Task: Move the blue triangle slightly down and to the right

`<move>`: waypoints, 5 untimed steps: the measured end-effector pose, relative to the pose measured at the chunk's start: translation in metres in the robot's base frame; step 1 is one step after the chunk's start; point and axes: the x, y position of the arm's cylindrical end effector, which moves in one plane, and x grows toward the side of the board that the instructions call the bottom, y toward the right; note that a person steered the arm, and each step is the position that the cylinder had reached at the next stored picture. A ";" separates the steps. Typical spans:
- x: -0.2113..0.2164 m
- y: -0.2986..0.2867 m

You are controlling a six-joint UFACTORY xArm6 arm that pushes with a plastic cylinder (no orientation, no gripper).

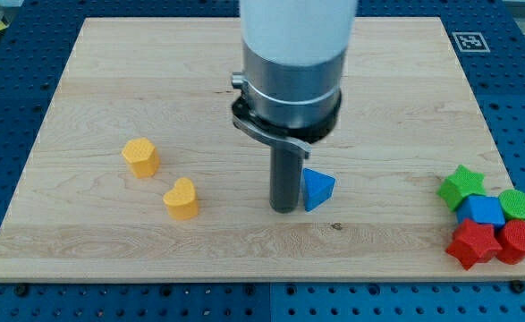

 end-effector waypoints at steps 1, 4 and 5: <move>0.019 0.017; 0.033 0.032; 0.033 0.035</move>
